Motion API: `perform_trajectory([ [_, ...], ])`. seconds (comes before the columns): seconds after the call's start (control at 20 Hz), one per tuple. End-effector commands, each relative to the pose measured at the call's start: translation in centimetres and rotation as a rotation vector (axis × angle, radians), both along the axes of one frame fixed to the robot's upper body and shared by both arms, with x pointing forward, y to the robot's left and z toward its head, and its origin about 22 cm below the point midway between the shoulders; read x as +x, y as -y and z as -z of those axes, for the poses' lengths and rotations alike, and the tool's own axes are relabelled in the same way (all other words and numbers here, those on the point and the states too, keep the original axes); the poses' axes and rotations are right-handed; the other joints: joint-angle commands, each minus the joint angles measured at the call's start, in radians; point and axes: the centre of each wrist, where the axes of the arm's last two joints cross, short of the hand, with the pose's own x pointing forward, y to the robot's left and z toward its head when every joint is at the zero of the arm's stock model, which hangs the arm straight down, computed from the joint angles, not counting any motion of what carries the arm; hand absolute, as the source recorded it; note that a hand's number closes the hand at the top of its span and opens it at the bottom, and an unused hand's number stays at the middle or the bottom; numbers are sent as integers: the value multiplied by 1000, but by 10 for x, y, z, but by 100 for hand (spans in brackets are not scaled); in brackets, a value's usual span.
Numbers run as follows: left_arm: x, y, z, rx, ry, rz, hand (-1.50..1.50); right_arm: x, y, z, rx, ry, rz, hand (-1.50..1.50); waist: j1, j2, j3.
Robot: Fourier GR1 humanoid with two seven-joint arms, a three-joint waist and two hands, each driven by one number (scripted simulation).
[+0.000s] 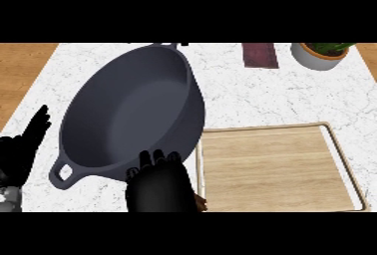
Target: Pick the sweet potato from the tray and place it in the pot
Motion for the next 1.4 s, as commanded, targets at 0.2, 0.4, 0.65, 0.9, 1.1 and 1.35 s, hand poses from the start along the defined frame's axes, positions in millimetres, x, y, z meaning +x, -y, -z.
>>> perform_trajectory([
  [0.2,13,26,2,-39,28,41,0,0,-17,-29,266,32,82,150,-12,7,0],
  [0.4,7,24,7,-19,36,33,0,33,-27,-44,290,61,118,150,-6,11,0],
  [0.65,9,41,11,-34,32,38,0,61,-36,-54,321,59,111,150,-15,15,0],
  [0.9,-1,40,9,-37,41,28,0,108,-37,-33,288,64,141,150,-18,16,1],
  [1.1,4,23,6,-35,32,39,0,141,-40,-53,303,50,112,150,-20,19,1],
  [1.35,3,28,-1,-25,41,45,0,175,-26,0,198,26,144,150,-6,23,1],
])
